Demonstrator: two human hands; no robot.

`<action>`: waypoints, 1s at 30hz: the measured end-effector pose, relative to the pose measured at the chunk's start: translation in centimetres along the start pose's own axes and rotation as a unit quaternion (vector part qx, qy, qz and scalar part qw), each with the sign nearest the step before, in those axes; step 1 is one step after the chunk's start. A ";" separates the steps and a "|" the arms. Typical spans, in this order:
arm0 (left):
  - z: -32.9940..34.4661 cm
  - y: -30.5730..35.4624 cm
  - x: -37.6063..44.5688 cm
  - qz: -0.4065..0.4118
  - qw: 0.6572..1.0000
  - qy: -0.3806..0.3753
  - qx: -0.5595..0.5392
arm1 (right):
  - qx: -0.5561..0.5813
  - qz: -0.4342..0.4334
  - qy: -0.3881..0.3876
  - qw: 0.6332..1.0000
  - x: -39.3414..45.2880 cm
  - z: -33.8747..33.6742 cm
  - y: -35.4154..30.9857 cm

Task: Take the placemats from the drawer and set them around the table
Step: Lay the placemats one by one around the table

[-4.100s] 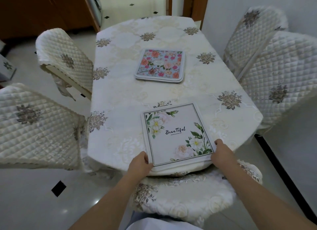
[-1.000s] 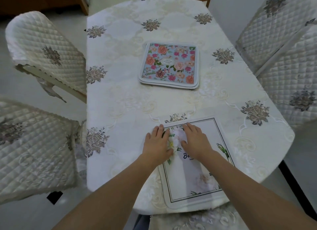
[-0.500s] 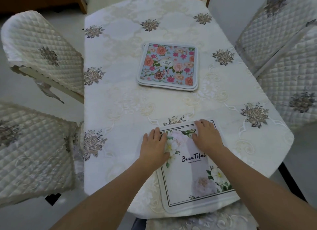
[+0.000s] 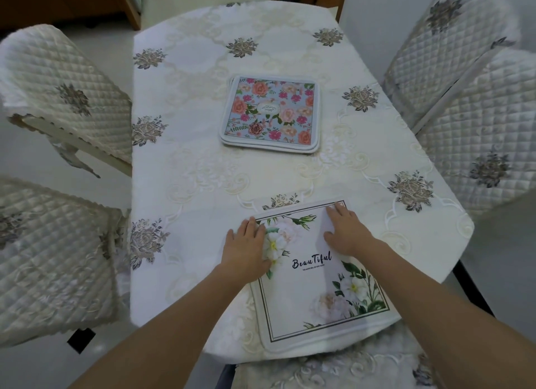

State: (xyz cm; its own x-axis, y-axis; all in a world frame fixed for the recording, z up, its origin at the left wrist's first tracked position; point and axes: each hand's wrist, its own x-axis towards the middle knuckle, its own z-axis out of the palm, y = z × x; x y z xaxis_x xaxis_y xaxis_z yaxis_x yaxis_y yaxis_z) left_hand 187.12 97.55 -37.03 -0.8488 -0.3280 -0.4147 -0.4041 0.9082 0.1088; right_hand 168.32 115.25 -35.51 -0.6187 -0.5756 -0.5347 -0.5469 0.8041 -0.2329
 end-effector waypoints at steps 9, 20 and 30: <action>3.4 2.6 -5.7 0.001 0.997 0.083 -0.006 | 0.011 -0.001 0.029 1.000 -6.4 2.9 3.2; 4.0 5.5 -8.6 -0.025 0.998 0.045 -0.025 | 0.034 -0.031 0.036 0.998 -11.3 6.2 5.7; 4.1 7.3 -11.2 0.004 0.999 0.004 0.036 | -0.007 -0.027 0.035 0.999 -14.3 6.6 7.2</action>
State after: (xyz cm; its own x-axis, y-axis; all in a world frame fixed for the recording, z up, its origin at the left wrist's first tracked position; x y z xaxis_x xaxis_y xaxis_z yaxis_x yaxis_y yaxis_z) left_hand 195.06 108.92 -35.31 -0.8545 -0.3222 -0.4074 -0.3716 0.9273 0.0459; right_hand 176.94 130.23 -34.94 -0.6255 -0.6282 -0.4627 -0.5884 0.7692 -0.2490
